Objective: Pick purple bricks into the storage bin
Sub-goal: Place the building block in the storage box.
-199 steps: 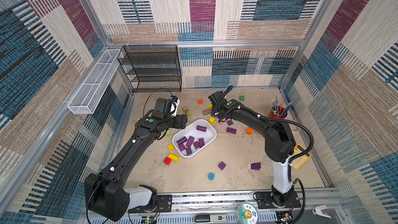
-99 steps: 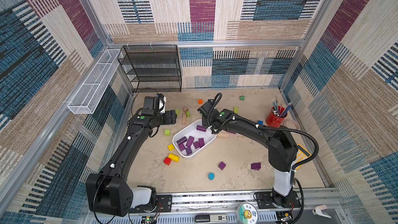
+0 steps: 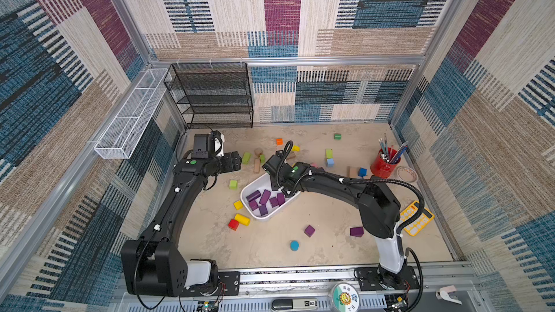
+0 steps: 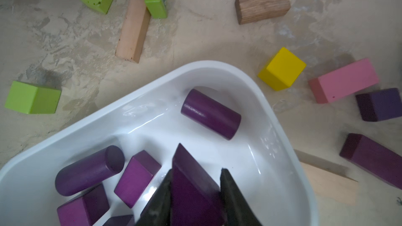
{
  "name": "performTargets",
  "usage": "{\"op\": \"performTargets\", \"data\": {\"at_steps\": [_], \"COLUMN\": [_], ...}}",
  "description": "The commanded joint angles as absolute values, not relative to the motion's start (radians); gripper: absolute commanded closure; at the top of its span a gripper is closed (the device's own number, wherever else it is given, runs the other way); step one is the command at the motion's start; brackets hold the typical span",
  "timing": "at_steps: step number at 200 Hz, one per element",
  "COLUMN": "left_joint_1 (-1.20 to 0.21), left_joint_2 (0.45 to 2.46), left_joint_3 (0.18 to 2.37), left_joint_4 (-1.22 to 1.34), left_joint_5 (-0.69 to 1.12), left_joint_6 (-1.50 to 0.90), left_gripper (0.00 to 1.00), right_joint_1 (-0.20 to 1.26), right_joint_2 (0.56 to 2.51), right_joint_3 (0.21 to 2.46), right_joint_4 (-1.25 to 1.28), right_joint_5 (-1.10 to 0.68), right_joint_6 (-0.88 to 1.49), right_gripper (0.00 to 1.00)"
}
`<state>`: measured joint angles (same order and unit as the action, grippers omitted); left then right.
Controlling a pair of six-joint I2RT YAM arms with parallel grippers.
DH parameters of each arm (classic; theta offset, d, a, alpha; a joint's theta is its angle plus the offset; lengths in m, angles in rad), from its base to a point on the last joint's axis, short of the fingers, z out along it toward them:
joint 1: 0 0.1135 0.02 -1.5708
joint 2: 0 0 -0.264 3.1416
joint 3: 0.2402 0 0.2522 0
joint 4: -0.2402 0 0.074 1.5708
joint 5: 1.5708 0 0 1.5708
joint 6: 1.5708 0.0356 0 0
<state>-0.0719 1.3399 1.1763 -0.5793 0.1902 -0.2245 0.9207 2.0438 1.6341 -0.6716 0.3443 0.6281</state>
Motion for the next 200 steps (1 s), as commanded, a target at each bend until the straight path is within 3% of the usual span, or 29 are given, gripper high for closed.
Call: {"op": "performTargets", "data": {"at_steps": [1, 109, 200], "left_joint_1": [-0.064, -0.014, 0.004], "left_joint_2": [1.329, 1.33, 1.318], "left_joint_3": [1.187, 1.181, 1.171], "left_joint_4": [-0.564, -0.537, -0.525], "left_joint_5": [0.211, 0.293, 0.314], "left_joint_6": [-0.239, -0.275, -0.288], "left_gripper": [0.14, 0.15, 0.17], "right_joint_1": [0.929, 0.943, 0.943], "right_joint_2": [2.072, 2.216, 2.222], "right_joint_3": [1.66, 1.747, 1.697], "right_joint_4": [-0.643, -0.629, -0.618], "right_joint_5": [0.326, 0.284, 0.283], "right_joint_6": [0.62, 0.595, 0.604], "right_gripper": [0.65, 0.64, 0.57]}}
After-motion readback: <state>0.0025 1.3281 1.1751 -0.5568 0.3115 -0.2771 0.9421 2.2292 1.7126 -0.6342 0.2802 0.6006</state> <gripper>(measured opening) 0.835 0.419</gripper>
